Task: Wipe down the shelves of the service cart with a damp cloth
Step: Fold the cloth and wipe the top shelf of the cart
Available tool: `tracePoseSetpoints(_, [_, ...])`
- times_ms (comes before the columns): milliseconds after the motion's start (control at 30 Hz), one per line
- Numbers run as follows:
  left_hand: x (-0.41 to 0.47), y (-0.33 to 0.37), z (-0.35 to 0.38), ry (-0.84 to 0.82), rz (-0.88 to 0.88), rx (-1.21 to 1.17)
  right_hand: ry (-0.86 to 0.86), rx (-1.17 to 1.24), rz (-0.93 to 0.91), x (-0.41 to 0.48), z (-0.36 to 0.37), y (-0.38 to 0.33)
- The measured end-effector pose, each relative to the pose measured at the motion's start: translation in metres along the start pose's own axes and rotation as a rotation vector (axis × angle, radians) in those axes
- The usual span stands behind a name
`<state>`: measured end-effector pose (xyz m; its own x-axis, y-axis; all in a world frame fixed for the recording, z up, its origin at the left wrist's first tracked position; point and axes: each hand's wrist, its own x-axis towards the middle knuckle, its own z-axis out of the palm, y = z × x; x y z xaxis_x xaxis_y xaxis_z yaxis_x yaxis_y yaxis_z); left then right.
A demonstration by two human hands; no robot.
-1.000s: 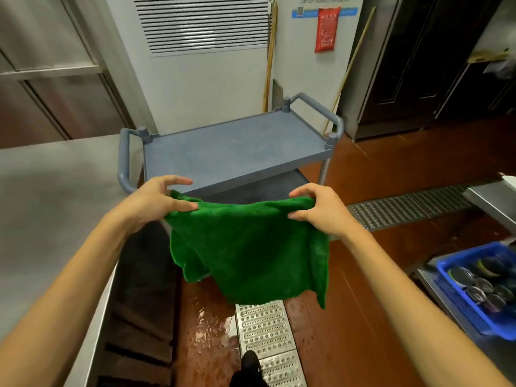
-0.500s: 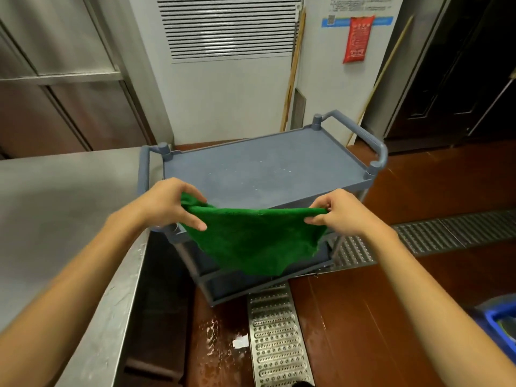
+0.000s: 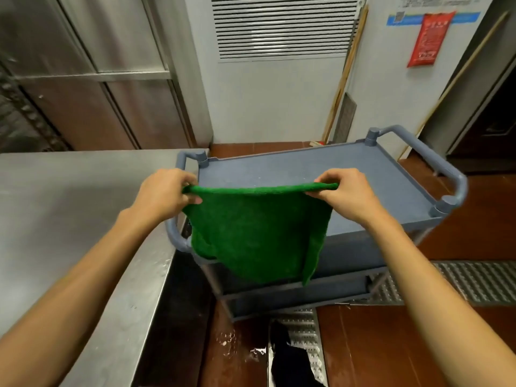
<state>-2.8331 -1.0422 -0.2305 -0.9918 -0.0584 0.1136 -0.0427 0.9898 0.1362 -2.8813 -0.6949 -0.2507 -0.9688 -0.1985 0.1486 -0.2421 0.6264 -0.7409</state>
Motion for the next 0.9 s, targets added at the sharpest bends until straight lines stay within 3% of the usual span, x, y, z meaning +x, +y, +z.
tracePoseSetpoints(233, [0.058,-0.035,-0.005,0.070,-0.053,-0.135,-0.100,-0.007,-0.045,0.095,0.012,0.001])
tracePoseSetpoints(633, [0.209,-0.070,-0.012,0.161,-0.083,-0.026,-0.127,0.091,-0.162,0.279,0.029,-0.005])
tracePoseSetpoints(767, [0.267,-0.082,-0.018,0.133,-0.128,-0.056,-0.074,0.125,-0.149,0.347,0.040,-0.005])
tracePoseSetpoints(900, [0.324,-0.088,-0.026,0.277,-0.148,-0.018,0.058,0.169,-0.166,0.408,0.047,-0.011])
